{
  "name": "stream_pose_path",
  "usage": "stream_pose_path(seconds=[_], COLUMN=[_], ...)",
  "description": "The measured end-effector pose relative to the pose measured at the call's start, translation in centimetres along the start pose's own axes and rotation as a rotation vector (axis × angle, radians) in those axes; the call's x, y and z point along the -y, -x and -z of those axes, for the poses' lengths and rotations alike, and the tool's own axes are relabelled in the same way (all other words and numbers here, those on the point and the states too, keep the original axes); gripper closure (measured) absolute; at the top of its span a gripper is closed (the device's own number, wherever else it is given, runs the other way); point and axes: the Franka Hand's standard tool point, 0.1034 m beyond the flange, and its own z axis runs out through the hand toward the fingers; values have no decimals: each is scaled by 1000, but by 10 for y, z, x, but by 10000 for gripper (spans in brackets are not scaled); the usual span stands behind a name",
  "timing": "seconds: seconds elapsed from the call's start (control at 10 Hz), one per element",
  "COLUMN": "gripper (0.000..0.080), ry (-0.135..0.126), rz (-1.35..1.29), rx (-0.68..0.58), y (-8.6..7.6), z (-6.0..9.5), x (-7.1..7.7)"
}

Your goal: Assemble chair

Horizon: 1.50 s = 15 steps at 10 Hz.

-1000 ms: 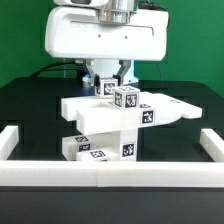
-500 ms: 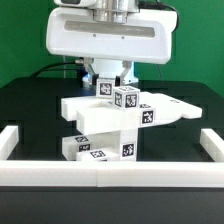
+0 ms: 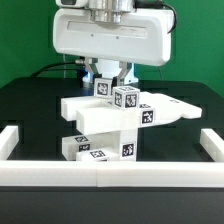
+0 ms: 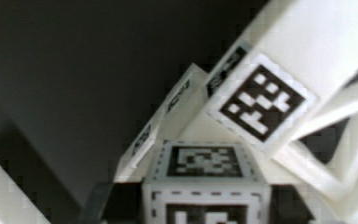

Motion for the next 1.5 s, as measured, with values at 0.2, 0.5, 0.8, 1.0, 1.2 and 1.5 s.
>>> stream_pose_path(seconds=[0.2,0.5,0.8,1.0,1.2,1.5], gripper=[512,512,195,159,152,150], ry=[-3,-4,-2,-2,-2,-2], rz=[-132,-219,-104,105,274,520], rx=[-1,0,-1,-2,-3,-7], y=[0,0,1,1,1,1], z=[0,0,0,0,1,1], x=[1,1,2,2,3,2])
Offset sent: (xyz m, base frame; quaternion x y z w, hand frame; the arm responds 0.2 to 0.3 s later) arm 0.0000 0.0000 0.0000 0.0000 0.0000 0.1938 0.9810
